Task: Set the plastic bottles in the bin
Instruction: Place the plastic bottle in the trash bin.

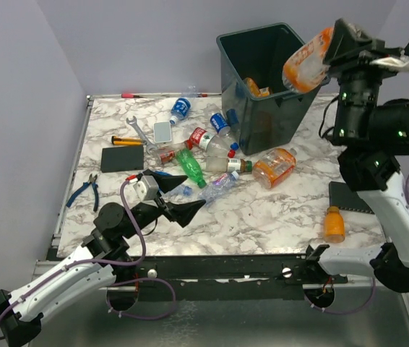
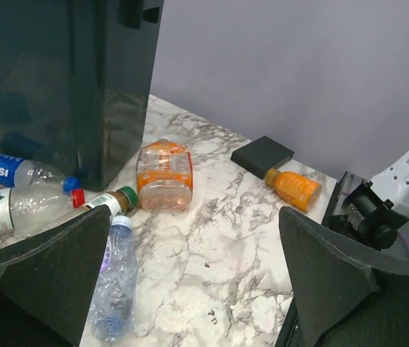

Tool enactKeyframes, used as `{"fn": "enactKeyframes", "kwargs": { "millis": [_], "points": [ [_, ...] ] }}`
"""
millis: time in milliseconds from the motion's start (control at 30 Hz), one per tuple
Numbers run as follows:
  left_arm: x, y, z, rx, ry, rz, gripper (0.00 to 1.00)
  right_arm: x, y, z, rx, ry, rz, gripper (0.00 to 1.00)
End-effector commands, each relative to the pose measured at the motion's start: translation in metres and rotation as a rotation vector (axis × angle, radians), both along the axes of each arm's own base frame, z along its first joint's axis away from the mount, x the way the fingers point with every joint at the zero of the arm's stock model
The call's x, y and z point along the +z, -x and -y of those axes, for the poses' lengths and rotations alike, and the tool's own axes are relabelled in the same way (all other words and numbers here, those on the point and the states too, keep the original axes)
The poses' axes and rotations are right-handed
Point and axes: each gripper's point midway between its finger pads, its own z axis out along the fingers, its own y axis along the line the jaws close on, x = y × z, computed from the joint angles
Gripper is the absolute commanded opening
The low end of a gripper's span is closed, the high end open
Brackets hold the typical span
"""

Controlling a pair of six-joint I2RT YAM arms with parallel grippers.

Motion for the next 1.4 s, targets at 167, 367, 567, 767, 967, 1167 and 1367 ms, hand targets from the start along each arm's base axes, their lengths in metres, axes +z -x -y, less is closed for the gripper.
{"fn": "enactKeyframes", "kwargs": {
  "millis": [167, 367, 567, 767, 967, 1167, 1367],
  "points": [
    [-0.011, -0.013, -0.005, 0.073, -0.040, -0.004, 0.99, 0.001, -0.144, -0.004, -0.009, -0.047, 0.120, 0.01],
    [-0.012, -0.012, -0.007, 0.078, -0.041, -0.005, 0.99, -0.052, -0.243, -0.028, 0.120, -0.038, 0.018, 0.00],
    [-0.012, -0.012, -0.006, 0.071, -0.048, -0.001, 0.99, -0.101, -0.300, -0.065, 0.199, 0.025, -0.061, 0.00],
    [-0.012, -0.011, -0.006, 0.070, -0.054, 0.005, 0.99, -0.149, -0.331, -0.087, 0.252, 0.075, -0.129, 0.00],
    [-0.015, -0.013, -0.005, 0.072, -0.066, 0.005, 0.99, -0.214, -0.343, -0.111, 0.340, 0.113, -0.254, 0.00],
    [-0.019, -0.012, 0.000, 0.052, -0.084, -0.006, 0.99, -0.261, -0.347, -0.123, 0.383, 0.138, -0.364, 0.00],
    [-0.022, -0.012, 0.002, 0.039, -0.093, -0.011, 0.99, -0.269, -0.347, -0.125, 0.397, 0.138, -0.411, 0.23]
  ]
}}
